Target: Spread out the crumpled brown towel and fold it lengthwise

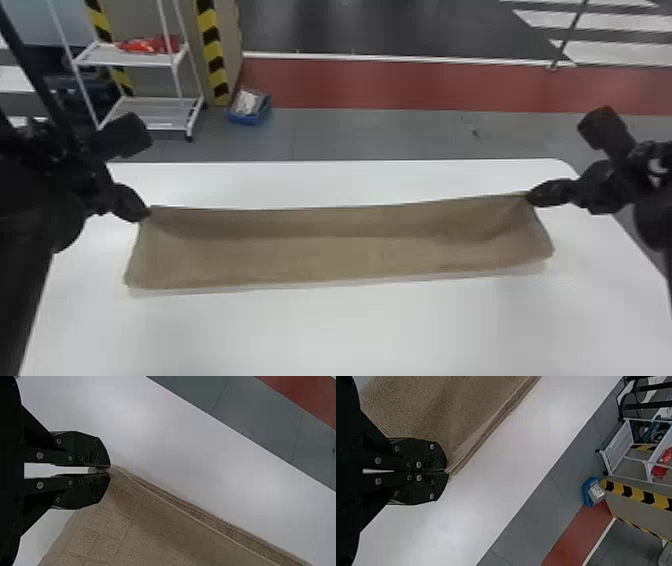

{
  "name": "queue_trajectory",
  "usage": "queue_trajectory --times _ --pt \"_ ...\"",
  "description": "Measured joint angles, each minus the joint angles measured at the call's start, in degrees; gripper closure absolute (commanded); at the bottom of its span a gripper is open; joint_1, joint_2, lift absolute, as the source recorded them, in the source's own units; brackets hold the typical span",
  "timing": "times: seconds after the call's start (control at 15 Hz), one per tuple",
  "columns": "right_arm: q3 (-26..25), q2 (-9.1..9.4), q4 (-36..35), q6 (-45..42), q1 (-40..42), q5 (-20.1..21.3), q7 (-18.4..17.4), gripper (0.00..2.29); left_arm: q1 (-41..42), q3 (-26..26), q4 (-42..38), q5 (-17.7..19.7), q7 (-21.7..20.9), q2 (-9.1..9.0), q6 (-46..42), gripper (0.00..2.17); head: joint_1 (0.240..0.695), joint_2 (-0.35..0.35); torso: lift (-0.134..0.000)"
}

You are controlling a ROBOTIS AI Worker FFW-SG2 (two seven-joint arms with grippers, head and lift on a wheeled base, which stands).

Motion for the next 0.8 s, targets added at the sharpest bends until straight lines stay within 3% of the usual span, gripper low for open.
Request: queue_trajectory --times 0.8 --pt "3.9 0.85 5.24 -0.87 -2.08 5.4 -6.23 1.96 -0.64 -1.43 1.71 -0.28 1.12 -0.09 -0.01 1.05 0.695 -0.057 -0.124"
